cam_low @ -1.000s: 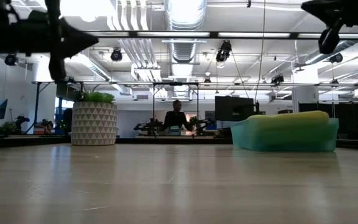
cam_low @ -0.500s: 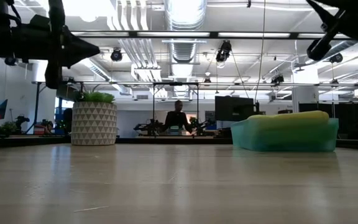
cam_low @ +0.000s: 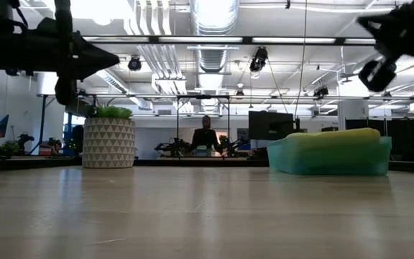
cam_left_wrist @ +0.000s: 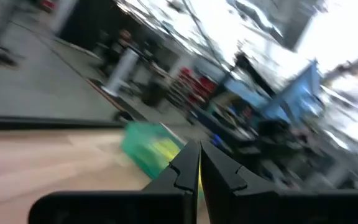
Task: Fold microfiber towels
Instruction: Return to Home Position
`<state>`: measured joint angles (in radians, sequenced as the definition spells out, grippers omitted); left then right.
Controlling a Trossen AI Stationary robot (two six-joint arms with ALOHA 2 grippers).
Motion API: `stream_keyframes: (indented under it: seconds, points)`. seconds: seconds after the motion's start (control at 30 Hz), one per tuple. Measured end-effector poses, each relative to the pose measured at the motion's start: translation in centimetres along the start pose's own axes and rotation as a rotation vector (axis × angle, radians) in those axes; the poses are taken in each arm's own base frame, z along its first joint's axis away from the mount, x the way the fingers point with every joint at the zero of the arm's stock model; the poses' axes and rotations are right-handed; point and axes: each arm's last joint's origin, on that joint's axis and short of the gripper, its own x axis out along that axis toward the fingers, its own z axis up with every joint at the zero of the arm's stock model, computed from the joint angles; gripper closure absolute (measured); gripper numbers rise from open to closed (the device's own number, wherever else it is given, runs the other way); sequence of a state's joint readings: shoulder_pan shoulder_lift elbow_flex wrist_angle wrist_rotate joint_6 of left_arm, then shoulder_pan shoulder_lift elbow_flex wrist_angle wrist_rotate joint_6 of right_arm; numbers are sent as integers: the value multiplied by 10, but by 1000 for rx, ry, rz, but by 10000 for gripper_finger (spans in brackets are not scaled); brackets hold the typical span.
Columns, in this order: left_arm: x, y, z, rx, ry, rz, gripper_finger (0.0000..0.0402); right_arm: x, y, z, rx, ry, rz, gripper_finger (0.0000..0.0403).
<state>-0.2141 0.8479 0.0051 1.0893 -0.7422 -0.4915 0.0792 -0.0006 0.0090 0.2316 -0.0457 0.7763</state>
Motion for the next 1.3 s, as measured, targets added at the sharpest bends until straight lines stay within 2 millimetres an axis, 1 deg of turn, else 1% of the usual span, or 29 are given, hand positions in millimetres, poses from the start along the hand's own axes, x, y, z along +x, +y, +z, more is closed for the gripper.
stream_keyframes:
  seconds: [0.1,0.23,0.33,0.43,0.53,0.63,0.7,0.83,0.97,1.0,1.03,1.07,1.1,1.13,1.17,1.23,1.3]
  points:
    - [1,-2,-6,16,86,-99,401,0,-5,-9,-38,76,-72,394]
    - [1,-4,-11,-70,181,-202,401,-2,-11,-14,-46,130,-129,394]
    - [2,-3,-12,-106,198,-209,401,-2,-13,-17,-67,172,-149,394]
    - [4,-1,-8,-107,164,-194,401,-2,-13,-17,-68,187,-147,394]
    - [5,0,8,-80,44,-207,402,-3,-11,-16,-58,204,-157,394]
    - [0,-5,33,-58,-146,-272,402,-4,-9,-15,32,226,-165,394]
    - [-6,-6,44,-15,-218,-293,401,-5,-9,-15,93,255,-175,394]
    - [-22,-5,62,46,-306,-313,402,-6,-5,-11,160,282,-203,394]
    - [-39,5,72,42,-319,-294,401,-8,2,-4,175,284,-214,394]
    - [-39,5,72,38,-304,-280,402,-8,4,-2,185,281,-218,394]
    - [-34,6,64,80,-221,-244,402,-9,6,0,188,282,-222,394]
    - [-33,7,59,101,-178,-234,402,-10,8,1,186,290,-229,394]
    - [-33,4,62,103,-159,-265,402,-10,9,2,178,296,-235,394]
    - [-30,0,63,117,-95,-277,402,-11,10,4,165,308,-245,394]
    - [-28,3,55,127,14,-244,402,-12,10,3,155,330,-266,394]
    - [-29,12,38,96,225,-187,402,-16,8,1,155,382,-326,394]
    - [-33,18,24,81,418,-207,402,-20,2,-3,165,432,-421,394]
